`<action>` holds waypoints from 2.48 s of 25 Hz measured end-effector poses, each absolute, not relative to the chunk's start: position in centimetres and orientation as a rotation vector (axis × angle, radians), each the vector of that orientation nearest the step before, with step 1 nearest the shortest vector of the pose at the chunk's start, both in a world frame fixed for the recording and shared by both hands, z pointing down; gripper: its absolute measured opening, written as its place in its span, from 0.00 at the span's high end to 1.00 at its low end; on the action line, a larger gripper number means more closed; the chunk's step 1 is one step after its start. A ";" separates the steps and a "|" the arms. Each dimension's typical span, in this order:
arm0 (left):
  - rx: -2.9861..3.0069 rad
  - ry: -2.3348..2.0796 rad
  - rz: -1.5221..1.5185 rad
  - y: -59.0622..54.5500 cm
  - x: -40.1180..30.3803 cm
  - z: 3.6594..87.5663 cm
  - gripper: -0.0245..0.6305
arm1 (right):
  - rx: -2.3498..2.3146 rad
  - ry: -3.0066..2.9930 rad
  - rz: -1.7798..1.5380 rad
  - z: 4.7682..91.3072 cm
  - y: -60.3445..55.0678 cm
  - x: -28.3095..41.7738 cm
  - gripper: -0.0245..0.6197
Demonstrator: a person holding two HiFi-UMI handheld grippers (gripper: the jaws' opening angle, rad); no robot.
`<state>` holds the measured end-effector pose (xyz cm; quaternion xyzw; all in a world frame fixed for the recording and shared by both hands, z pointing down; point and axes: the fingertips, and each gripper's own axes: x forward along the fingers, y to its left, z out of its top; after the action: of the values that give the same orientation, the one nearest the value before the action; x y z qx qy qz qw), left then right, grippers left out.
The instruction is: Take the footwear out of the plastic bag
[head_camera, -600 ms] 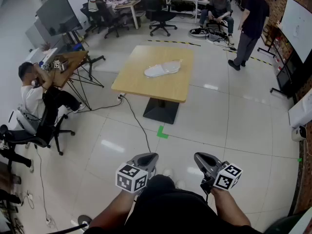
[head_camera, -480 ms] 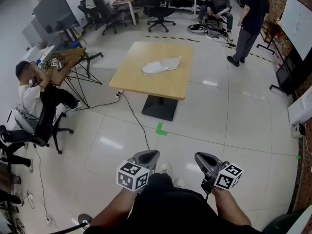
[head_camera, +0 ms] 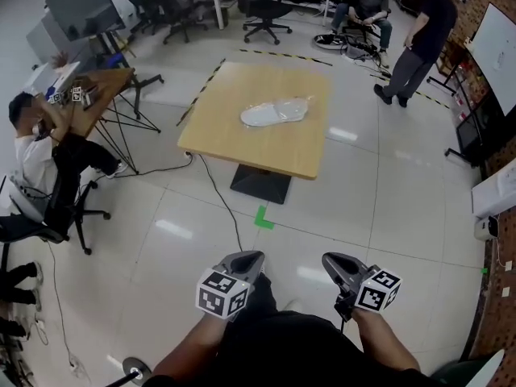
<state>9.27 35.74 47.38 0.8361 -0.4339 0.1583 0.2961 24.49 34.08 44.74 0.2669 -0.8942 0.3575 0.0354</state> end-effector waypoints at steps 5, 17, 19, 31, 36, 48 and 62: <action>2.201 -1.180 0.440 27.9 3.7 50.3 0.95 | 0.786 -2.661 1.001 45.6 26.8 19.7 0.96; 2.134 -1.312 0.389 11.1 -6.8 51.6 0.95 | 0.856 -2.581 1.005 46.5 13.4 14.2 0.96; 2.121 -1.310 0.406 8.7 -6.8 52.6 0.95 | 0.865 -2.586 0.995 47.1 11.3 14.6 0.96; 1.862 -1.294 0.674 -6.2 -6.4 61.6 0.80 | 0.760 -2.643 1.129 50.2 -5.1 16.8 0.96; 1.824 -1.295 0.732 -9.5 -6.3 63.2 0.77 | 0.674 -2.618 1.151 51.6 -8.0 16.1 0.96; 1.976 -1.058 0.935 -10.1 -7.2 66.6 0.94 | 0.890 -2.506 1.207 53.7 -10.3 13.7 0.96; 2.092 -0.993 1.170 -8.2 -17.5 65.8 0.95 | 1.129 -2.311 1.365 58.4 -15.1 14.1 0.94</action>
<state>-17.47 -8.22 65.82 0.7762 -0.3686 0.4342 0.2703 14.09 -15.13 58.37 0.3851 -0.7884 0.4658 0.1146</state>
